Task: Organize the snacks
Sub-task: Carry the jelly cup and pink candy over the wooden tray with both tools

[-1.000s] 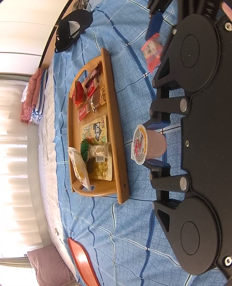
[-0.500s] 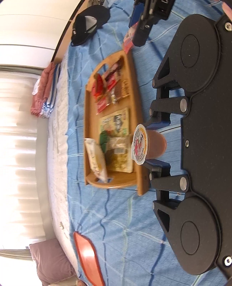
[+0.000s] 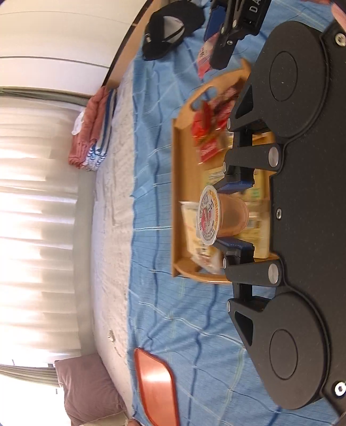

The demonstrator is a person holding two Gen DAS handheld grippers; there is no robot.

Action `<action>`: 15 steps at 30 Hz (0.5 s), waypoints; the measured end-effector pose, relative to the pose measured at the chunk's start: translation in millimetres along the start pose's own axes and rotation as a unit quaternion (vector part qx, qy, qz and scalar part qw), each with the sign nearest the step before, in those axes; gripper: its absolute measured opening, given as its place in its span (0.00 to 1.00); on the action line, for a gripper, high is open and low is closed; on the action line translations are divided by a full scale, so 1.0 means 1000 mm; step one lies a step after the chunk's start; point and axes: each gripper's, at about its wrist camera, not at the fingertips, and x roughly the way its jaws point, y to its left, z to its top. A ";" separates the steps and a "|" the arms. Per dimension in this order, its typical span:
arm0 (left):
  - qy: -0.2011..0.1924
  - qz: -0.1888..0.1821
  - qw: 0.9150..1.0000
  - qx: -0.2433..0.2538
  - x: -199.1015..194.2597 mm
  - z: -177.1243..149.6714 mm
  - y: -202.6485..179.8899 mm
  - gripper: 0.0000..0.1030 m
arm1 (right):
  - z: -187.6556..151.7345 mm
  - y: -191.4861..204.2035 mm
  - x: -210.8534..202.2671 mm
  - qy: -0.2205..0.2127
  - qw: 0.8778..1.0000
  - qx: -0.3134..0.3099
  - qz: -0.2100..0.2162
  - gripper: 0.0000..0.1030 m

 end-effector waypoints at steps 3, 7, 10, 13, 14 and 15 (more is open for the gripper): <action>0.000 0.000 1.000 -0.011 0.012 0.015 0.003 0.32 | 0.011 -0.002 0.010 0.000 1.000 -0.001 -0.003 0.63; -0.003 0.007 1.000 -0.023 0.030 0.031 0.006 0.32 | 0.023 -0.004 0.026 0.006 1.000 0.006 0.001 0.63; -0.004 0.007 0.999 -0.038 0.045 0.037 0.008 0.32 | 0.028 -0.005 0.041 0.010 1.000 0.012 0.000 0.63; 0.005 0.010 0.999 -0.042 0.062 0.039 0.008 0.32 | 0.031 -0.005 0.058 0.016 1.000 0.023 0.002 0.63; 0.008 0.012 0.999 -0.041 0.069 0.040 0.007 0.32 | 0.032 -0.004 0.064 0.020 0.999 0.026 0.002 0.63; 0.010 0.013 0.999 -0.039 0.074 0.040 0.007 0.32 | 0.032 -0.002 0.071 0.026 0.999 0.025 0.001 0.63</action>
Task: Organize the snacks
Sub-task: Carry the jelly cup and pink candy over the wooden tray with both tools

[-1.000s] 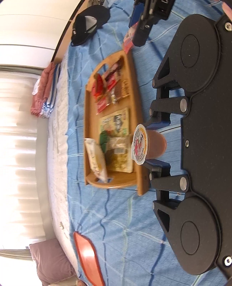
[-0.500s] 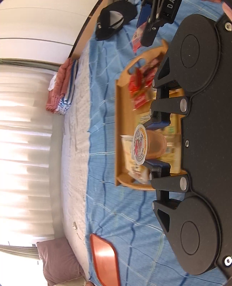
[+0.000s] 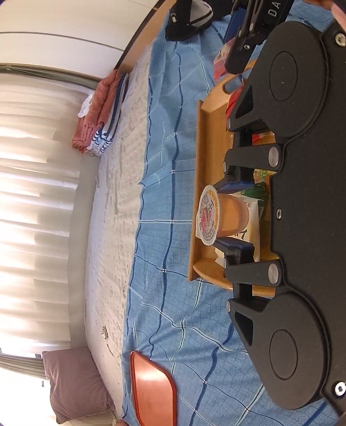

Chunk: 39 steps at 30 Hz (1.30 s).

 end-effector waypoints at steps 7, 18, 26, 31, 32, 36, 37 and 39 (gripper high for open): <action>0.005 0.003 1.000 0.013 0.046 0.005 -0.009 0.32 | 0.006 0.001 0.045 0.028 1.000 0.005 -0.003 0.63; 0.025 0.013 0.999 0.018 0.104 0.006 -0.011 0.32 | 0.004 0.000 0.094 0.040 0.999 -0.009 0.009 0.63; 0.029 0.019 0.999 0.020 0.125 0.004 -0.005 0.32 | -0.002 0.003 0.119 0.054 0.998 -0.030 0.013 0.63; 0.030 0.022 0.999 0.027 0.135 0.003 -0.004 0.32 | -0.004 0.007 0.129 0.058 0.997 -0.048 0.015 0.63; 0.030 0.022 0.999 0.027 0.136 0.002 -0.003 0.32 | -0.004 0.008 0.131 0.059 0.997 -0.049 0.016 0.63; 0.026 0.021 0.999 0.026 0.140 -0.003 -0.001 0.32 | -0.006 0.011 0.138 0.063 0.996 -0.052 0.020 0.63; 0.031 0.019 0.999 0.026 0.142 -0.004 0.000 0.32 | -0.007 0.012 0.140 0.065 0.996 -0.053 0.021 0.63; 0.032 0.019 0.999 0.029 0.144 -0.008 0.000 0.32 | -0.009 0.013 0.145 0.068 0.996 -0.056 0.022 0.63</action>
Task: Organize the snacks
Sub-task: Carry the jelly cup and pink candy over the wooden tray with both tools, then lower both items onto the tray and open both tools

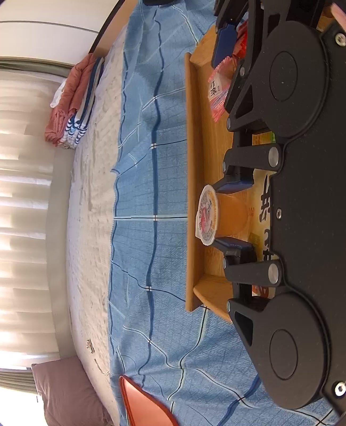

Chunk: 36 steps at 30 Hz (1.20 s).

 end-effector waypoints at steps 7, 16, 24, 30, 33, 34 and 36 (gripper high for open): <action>0.008 -0.002 1.000 -0.002 0.006 -0.003 0.001 0.32 | -0.006 0.004 0.010 0.008 1.000 -0.011 0.002 0.63; 0.027 0.006 1.000 0.007 0.010 -0.008 -0.001 0.31 | -0.006 0.009 0.021 0.047 0.999 -0.025 -0.005 0.67; 0.014 0.016 1.000 0.002 -0.009 -0.001 -0.002 0.39 | 0.001 0.010 0.005 0.031 0.999 -0.025 -0.015 0.81; 0.003 0.021 1.000 -0.006 -0.038 0.005 0.001 0.67 | 0.008 0.015 -0.021 0.011 0.999 -0.032 -0.029 0.89; -0.008 0.024 1.000 0.000 -0.057 0.006 0.001 0.79 | 0.010 0.016 -0.036 0.004 0.999 -0.031 -0.032 0.92; -0.011 0.024 1.000 0.003 -0.064 0.007 0.001 0.81 | 0.010 0.017 -0.042 0.001 0.999 -0.031 -0.032 0.93; -0.013 0.024 1.000 0.009 -0.077 0.006 0.000 0.83 | 0.010 0.019 -0.054 -0.003 0.999 -0.034 -0.032 0.94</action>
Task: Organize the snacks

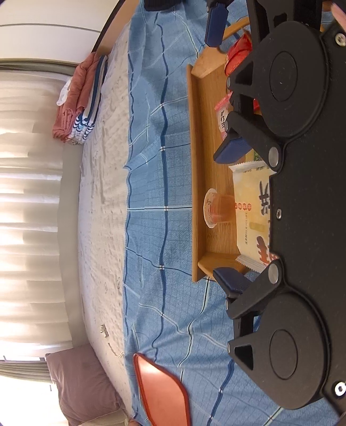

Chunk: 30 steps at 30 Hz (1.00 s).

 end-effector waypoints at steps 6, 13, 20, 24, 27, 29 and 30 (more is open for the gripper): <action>-0.012 -0.002 1.000 0.007 -0.044 -0.004 -0.002 0.87 | -0.002 0.005 -0.040 -0.016 1.000 -0.012 0.000 0.96; -0.023 -0.002 1.000 0.011 -0.096 -0.012 -0.001 0.88 | -0.008 0.014 -0.088 -0.035 0.999 -0.018 0.008 0.98; -0.027 -0.009 1.000 0.002 -0.152 -0.027 0.003 0.90 | -0.021 0.021 -0.135 -0.051 0.999 -0.010 0.016 0.99; -0.028 -0.016 0.999 0.001 -0.186 -0.039 0.005 0.93 | -0.033 0.022 -0.164 -0.055 0.998 0.001 0.020 1.00; -0.030 -0.020 0.999 0.002 -0.214 -0.050 0.007 0.93 | -0.043 0.022 -0.186 -0.059 0.998 0.015 0.027 1.00; -0.035 -0.024 0.999 0.009 -0.234 -0.056 0.007 0.93 | -0.050 0.023 -0.199 -0.061 0.998 0.018 0.029 1.00; -0.039 -0.026 0.999 0.012 -0.243 -0.059 0.007 0.94 | -0.053 0.024 -0.206 -0.065 0.997 0.017 0.028 1.00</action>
